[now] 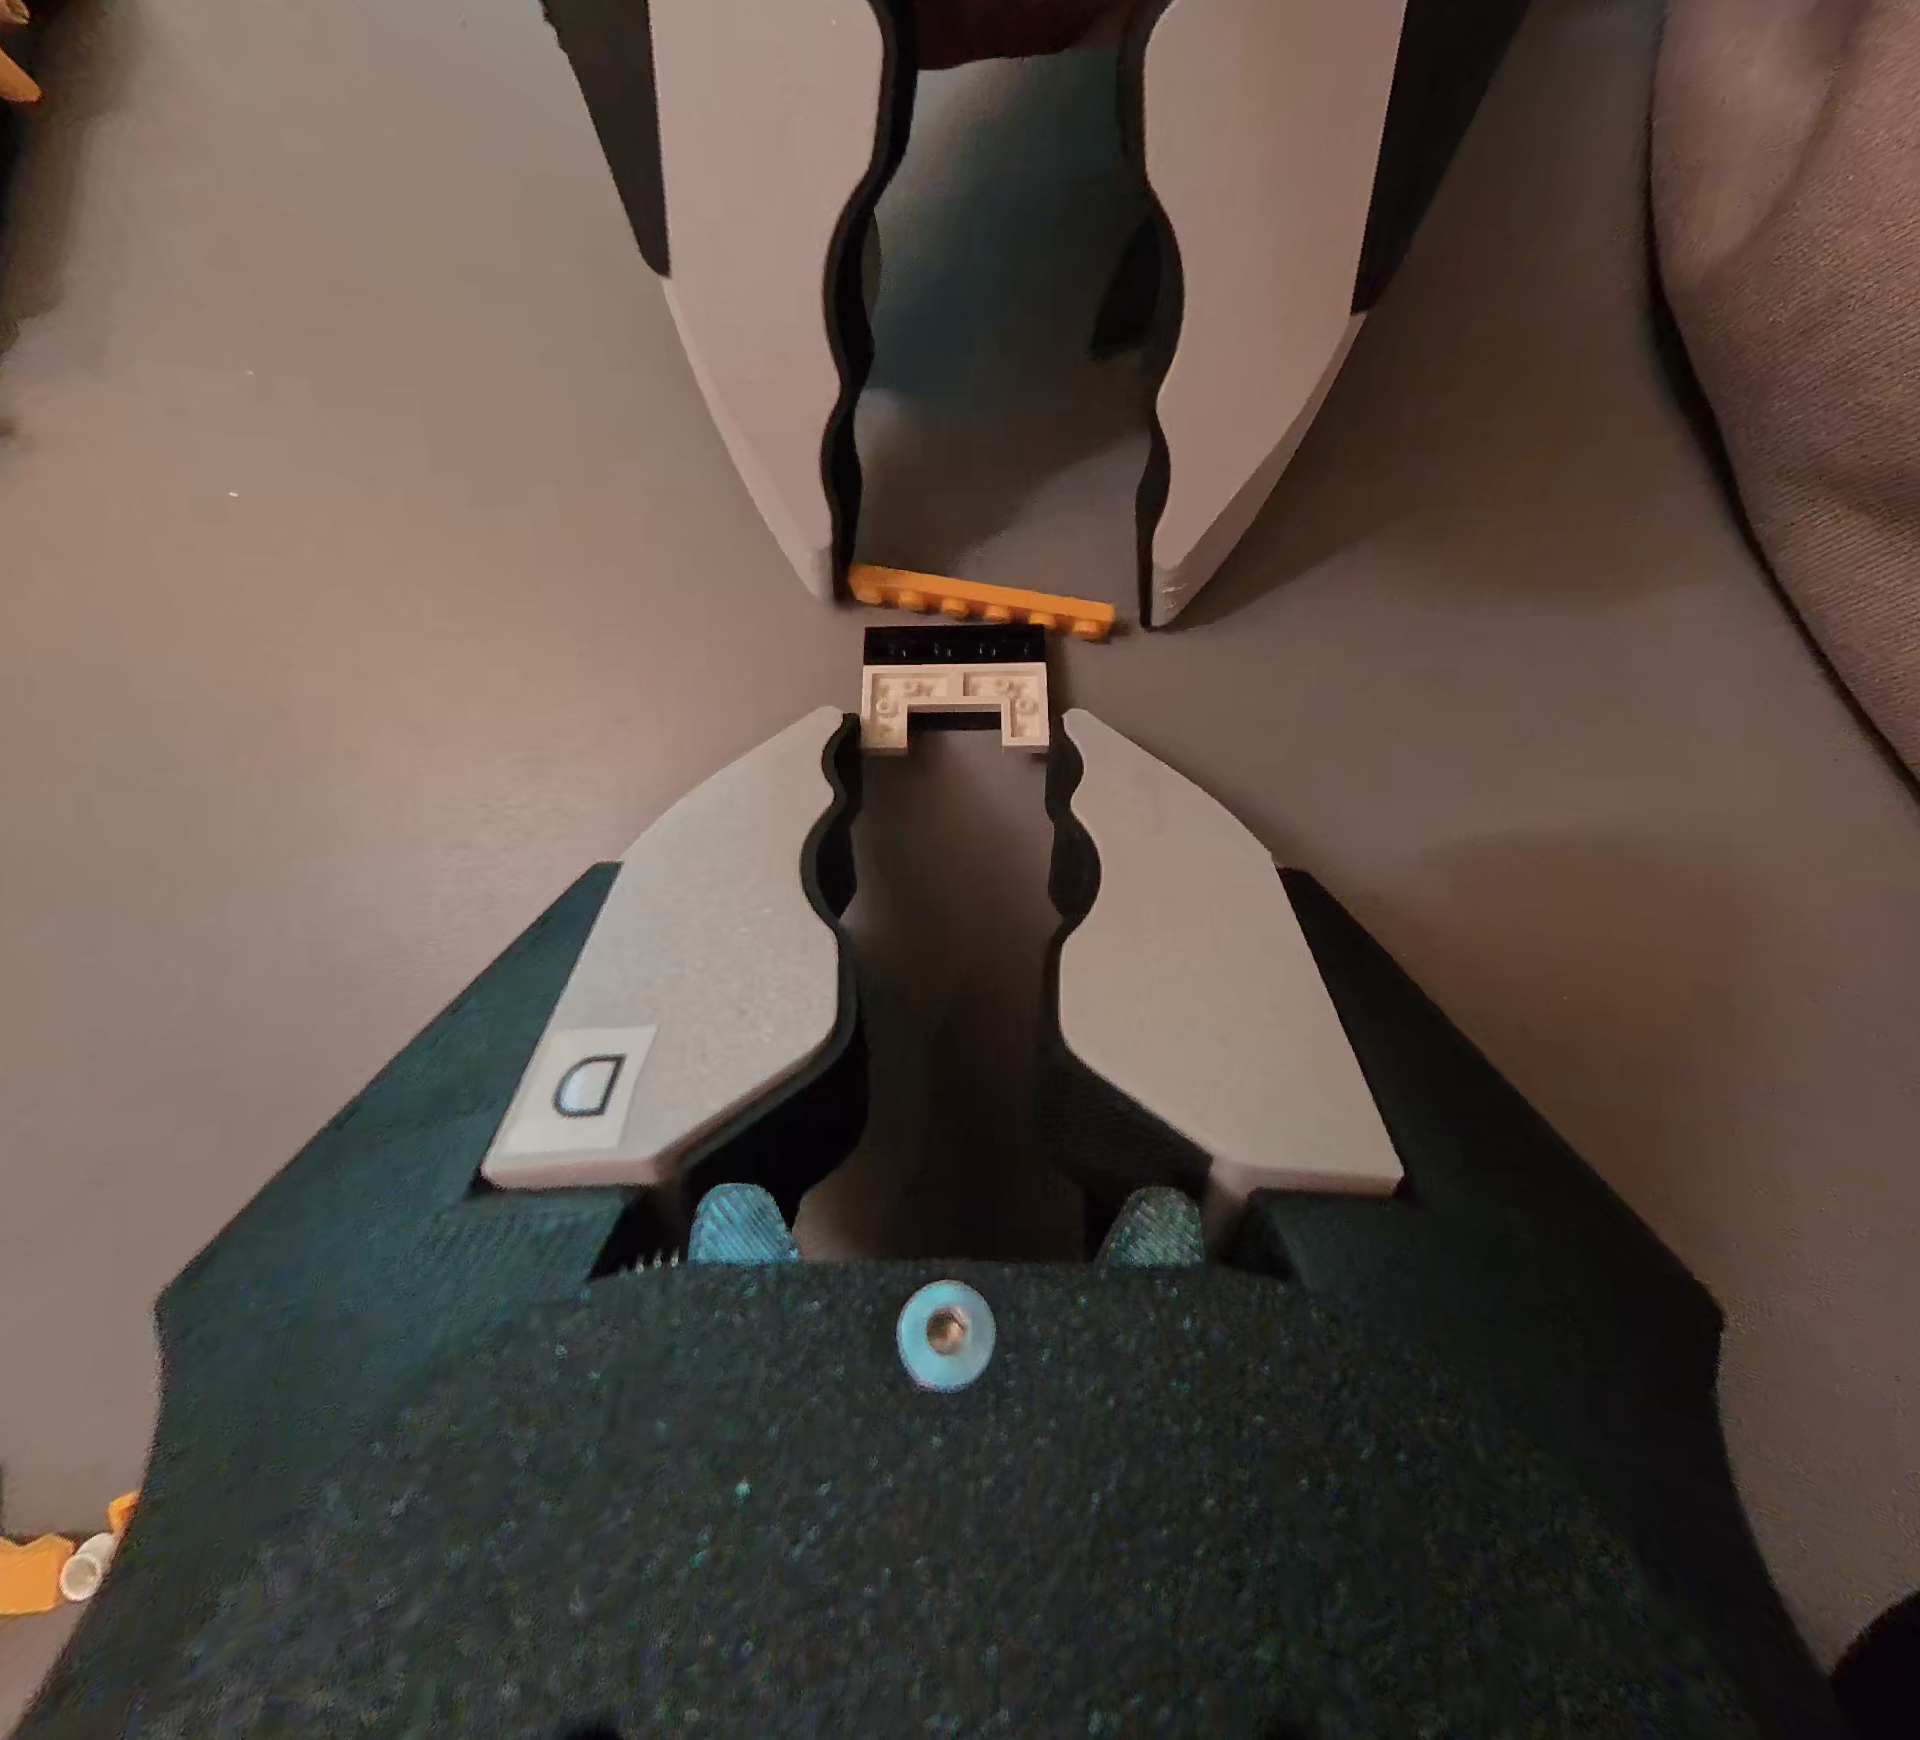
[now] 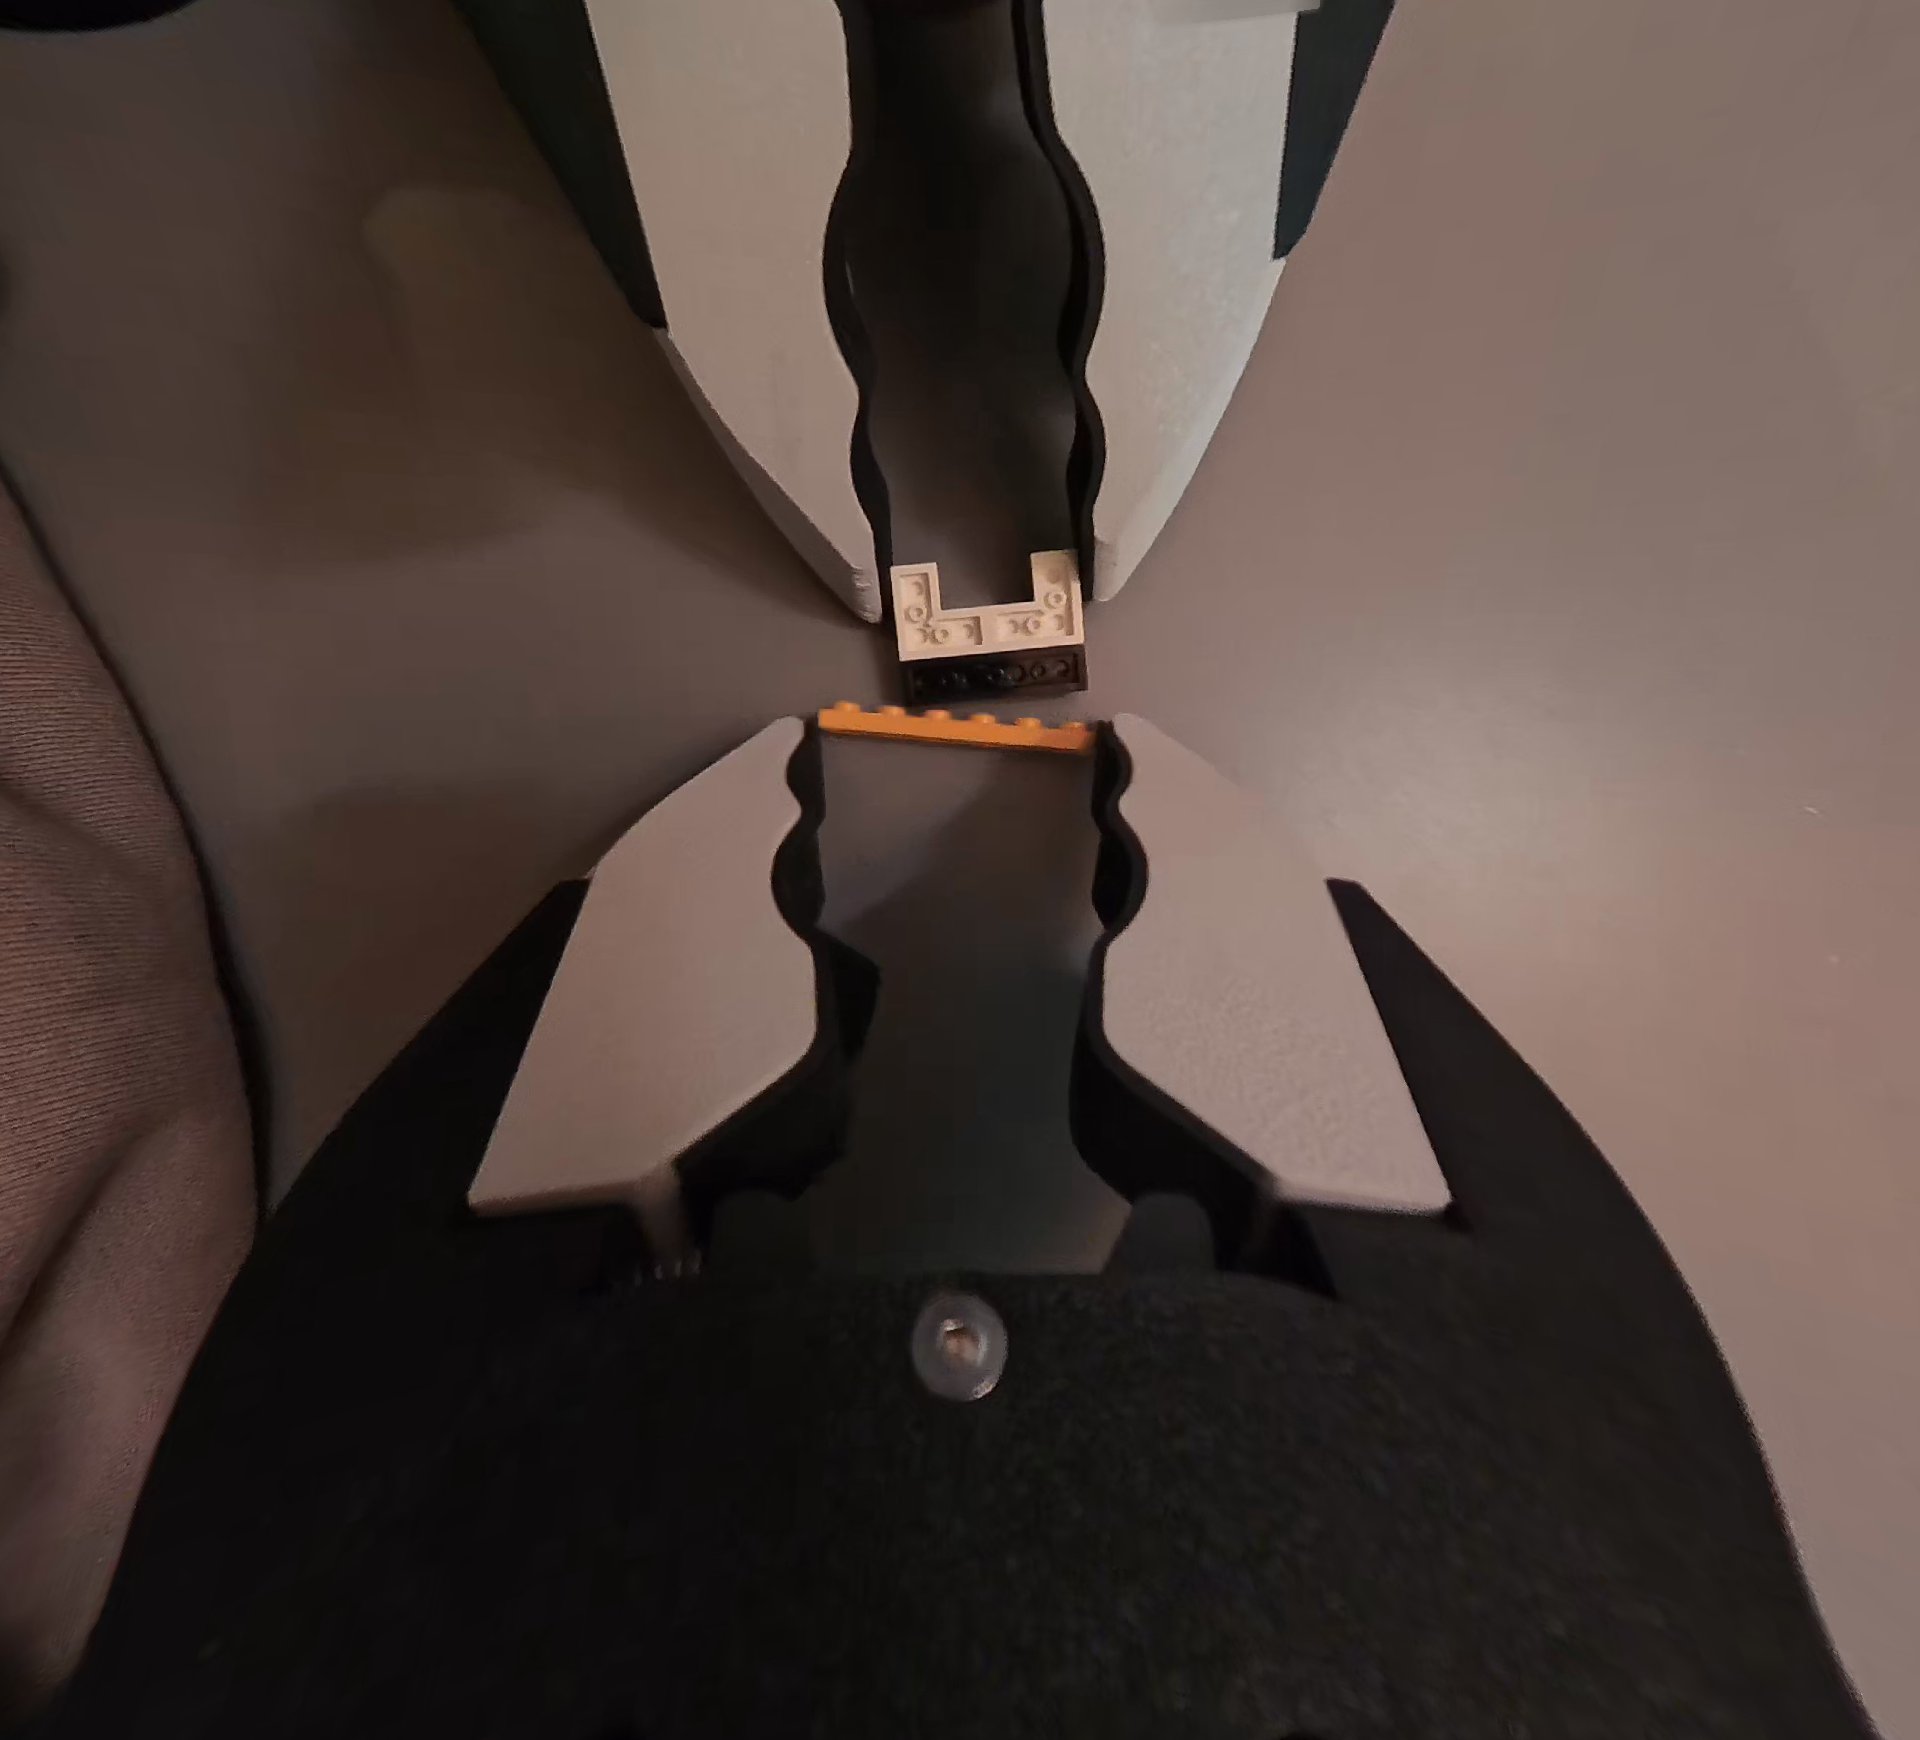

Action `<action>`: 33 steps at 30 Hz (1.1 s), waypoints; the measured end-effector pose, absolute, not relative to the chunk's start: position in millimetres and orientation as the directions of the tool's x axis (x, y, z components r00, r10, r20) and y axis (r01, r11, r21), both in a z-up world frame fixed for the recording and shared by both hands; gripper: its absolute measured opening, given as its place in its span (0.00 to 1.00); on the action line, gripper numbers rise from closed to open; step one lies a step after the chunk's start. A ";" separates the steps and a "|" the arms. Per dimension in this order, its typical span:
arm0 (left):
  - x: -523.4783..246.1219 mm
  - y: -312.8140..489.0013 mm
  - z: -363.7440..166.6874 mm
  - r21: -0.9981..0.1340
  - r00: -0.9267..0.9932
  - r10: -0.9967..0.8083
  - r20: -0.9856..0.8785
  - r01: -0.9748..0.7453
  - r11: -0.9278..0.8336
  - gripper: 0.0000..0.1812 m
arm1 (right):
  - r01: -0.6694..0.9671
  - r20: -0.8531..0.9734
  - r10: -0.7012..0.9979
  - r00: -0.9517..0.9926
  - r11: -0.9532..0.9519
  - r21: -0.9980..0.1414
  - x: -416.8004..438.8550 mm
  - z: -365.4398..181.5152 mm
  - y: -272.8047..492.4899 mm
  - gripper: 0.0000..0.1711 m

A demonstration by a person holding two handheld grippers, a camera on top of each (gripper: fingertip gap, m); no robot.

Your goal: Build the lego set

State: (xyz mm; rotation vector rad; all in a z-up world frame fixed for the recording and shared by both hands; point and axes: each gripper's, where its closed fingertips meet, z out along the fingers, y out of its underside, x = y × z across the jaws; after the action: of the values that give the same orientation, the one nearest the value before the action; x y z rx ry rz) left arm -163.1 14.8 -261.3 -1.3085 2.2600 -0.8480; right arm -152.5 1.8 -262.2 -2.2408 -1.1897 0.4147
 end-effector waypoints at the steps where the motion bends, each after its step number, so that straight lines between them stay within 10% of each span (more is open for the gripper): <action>1: -163.1 14.8 -261.3 -0.672 -0.485 -0.874 -0.035 -0.636 0.380 0.18 | 0.658 -0.010 0.833 0.553 -0.444 -0.609 -152.6 -262.3 1.7 0.29; 11: -167.5 15.5 -251.9 -0.711 -0.482 -0.876 0.024 -0.625 0.323 0.24 | 0.704 -0.014 0.870 0.493 -0.408 -0.582 -144.7 -245.1 12.9 0.29; 21: -139.9 37.9 -198.4 -0.689 -0.167 -0.751 0.639 -0.557 -0.463 0.14 | 0.712 0.259 0.826 0.500 -0.221 -0.666 -134.1 -220.1 42.0 0.29; 33: -121.0 40.6 -210.6 -0.671 0.027 -0.809 0.587 -0.543 -0.505 0.09 | 0.748 0.398 0.742 0.540 -0.207 -0.630 -128.9 -218.1 53.2 0.29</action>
State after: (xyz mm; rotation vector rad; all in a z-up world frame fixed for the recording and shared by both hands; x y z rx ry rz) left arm -121.0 40.6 -210.6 -2.0454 1.3922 -1.4695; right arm -128.9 53.2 -218.1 -1.9582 -1.2087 -0.0103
